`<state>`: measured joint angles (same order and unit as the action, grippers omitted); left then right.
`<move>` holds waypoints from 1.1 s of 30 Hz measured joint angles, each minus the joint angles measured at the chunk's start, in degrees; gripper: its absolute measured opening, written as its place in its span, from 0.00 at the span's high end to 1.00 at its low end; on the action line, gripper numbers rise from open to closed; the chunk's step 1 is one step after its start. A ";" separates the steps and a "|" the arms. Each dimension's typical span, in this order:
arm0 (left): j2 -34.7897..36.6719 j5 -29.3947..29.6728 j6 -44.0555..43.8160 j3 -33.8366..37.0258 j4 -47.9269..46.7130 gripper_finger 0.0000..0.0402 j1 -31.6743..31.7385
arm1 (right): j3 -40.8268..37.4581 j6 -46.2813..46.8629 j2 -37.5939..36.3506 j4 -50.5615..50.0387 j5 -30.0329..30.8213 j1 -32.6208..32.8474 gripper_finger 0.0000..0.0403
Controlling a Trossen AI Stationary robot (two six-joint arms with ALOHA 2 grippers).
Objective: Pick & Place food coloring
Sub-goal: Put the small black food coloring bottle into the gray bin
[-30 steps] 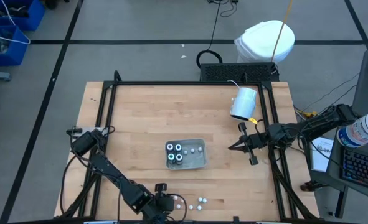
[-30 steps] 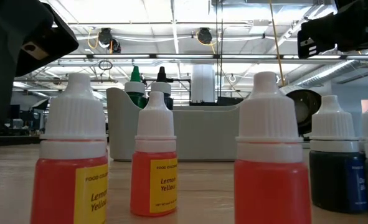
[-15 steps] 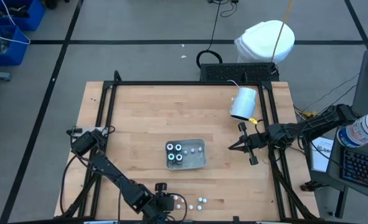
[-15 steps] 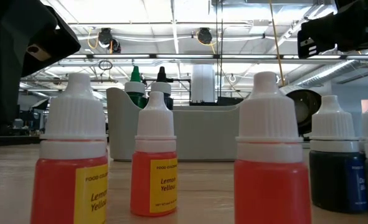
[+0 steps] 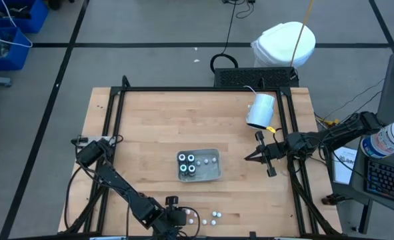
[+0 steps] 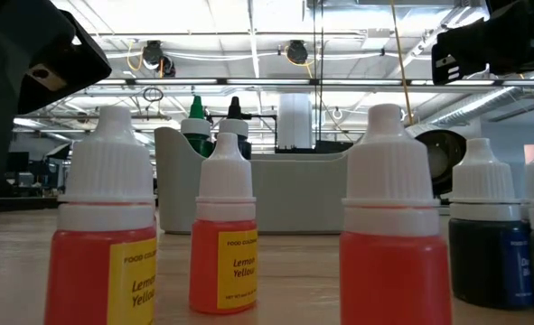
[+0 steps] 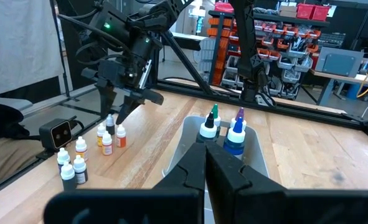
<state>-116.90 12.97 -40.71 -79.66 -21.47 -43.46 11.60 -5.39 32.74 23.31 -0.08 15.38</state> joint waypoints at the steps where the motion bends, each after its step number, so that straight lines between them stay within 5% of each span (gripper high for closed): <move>1: 0.00 0.00 0.02 0.00 -0.10 0.60 0.00 | 0.00 0.00 -0.01 -0.02 0.00 0.00 1.00; 11: 0.00 -1.32 0.12 0.00 -0.27 0.87 0.02 | 0.00 0.00 -0.01 -0.02 0.00 0.00 1.00; 20: 3.58 -10.45 2.65 -1.32 -4.52 0.85 1.07 | 0.00 -0.28 -0.01 0.00 -0.01 0.00 1.00; 33: 6.27 -7.08 17.60 -22.76 -29.06 0.85 9.78 | 0.00 -1.27 0.01 -0.04 0.00 0.00 1.00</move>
<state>-110.63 5.89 -23.11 -102.42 -50.53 -33.69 11.60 -6.66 32.75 23.27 -0.08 15.38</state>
